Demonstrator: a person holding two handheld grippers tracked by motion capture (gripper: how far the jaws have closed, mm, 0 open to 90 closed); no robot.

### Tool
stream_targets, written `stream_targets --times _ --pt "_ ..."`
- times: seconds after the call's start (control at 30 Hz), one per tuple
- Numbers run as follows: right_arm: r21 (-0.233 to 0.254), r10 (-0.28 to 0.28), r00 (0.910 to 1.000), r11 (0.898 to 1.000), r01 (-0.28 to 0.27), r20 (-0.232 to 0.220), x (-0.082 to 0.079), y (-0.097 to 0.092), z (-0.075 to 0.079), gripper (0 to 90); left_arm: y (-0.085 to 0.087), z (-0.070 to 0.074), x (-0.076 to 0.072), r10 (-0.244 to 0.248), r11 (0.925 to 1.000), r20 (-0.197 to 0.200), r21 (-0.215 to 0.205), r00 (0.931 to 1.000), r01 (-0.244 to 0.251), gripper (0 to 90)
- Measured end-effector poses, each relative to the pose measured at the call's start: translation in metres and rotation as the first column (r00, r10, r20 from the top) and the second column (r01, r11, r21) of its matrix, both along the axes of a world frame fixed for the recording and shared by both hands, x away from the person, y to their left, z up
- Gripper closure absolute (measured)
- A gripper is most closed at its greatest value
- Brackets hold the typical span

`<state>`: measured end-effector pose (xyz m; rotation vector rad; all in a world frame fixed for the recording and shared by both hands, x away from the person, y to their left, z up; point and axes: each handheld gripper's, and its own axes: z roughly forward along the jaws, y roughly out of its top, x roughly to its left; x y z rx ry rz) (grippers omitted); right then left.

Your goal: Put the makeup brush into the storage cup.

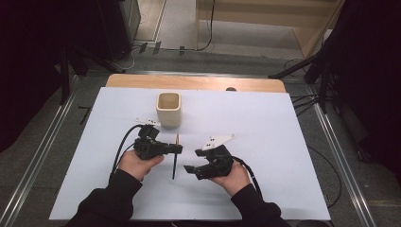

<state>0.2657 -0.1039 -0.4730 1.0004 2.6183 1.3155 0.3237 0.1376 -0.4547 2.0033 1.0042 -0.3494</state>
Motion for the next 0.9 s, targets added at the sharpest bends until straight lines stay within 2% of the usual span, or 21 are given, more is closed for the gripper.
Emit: stream_targets --times 0.13,0.53,0.63,0.9 --pt "-0.018 0.018 0.9998 1.000 -0.018 0.003 0.004 -0.003 -0.001 29.1 0.000 0.000 0.000 -0.006 1.0000 -0.006 -0.005 1.0000 0.006 83.0" --pt "-0.016 0.065 0.9979 0.998 -0.065 0.003 0.007 -0.009 -0.002 28.9 -0.002 0.000 -0.001 -0.033 0.9994 -0.014 0.006 0.9994 0.033 83.0" --pt "-0.035 0.060 0.9981 0.998 -0.060 0.010 0.008 -0.014 -0.001 28.8 -0.001 0.000 0.000 -0.034 0.9994 -0.019 -0.002 0.9993 0.034 83.0" --pt "-0.001 0.035 0.9993 0.999 -0.035 0.013 0.011 -0.030 0.003 28.9 0.000 0.001 0.001 -0.041 0.9992 -0.025 0.002 0.9989 0.041 83.0"
